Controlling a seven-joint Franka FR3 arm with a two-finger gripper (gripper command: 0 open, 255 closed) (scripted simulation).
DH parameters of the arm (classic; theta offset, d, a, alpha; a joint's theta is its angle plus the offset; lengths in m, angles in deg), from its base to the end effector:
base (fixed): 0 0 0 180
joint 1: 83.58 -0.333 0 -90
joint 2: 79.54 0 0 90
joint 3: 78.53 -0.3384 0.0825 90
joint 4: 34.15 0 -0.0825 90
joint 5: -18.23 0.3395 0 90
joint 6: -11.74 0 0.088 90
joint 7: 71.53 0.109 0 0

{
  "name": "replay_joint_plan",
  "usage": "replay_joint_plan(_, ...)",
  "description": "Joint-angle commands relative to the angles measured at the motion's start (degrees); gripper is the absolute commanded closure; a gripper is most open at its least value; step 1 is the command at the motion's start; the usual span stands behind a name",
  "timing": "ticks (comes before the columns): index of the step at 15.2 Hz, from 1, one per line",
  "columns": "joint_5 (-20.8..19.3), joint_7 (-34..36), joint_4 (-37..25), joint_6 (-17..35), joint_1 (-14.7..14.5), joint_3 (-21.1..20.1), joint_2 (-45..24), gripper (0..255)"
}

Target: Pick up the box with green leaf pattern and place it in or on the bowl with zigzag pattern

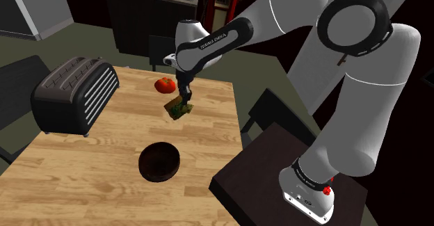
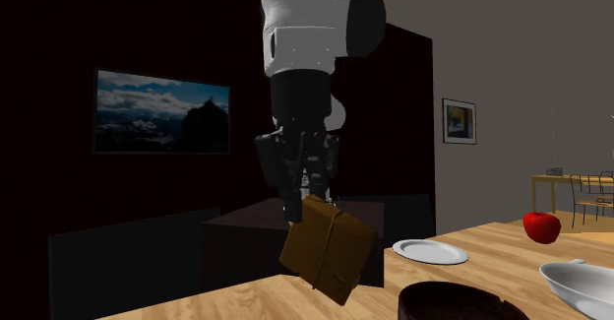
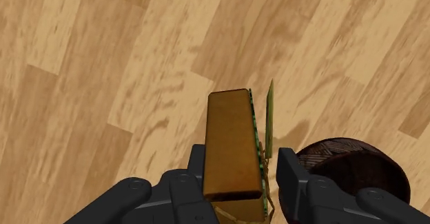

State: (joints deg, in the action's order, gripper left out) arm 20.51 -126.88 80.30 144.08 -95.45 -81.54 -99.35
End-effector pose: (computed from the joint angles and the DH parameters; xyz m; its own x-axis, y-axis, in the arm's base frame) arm 0.5582 0.1473 0.3340 0.3668 0.9301 0.0188 0.9293 -0.3654 -0.0542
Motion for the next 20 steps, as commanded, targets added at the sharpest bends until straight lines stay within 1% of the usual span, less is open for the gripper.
replay_joint_plan(1,-0.13,2.56,1.79,0.46,-1.69,-0.78,1.45,255)
replay_joint_plan(8,-0.47,11.58,6.04,1.03,-7.44,-3.84,5.52,255)
replay_joint_plan(13,-0.77,18.35,7.09,0.77,-11.59,-6.27,7.12,255)
replay_joint_plan(14,-0.89,20.43,7.08,0.59,-12.83,-7.02,7.38,255)
replay_joint_plan(20,-1.49,20.66,8.07,4.68,-13.03,-6.80,4.25,255)
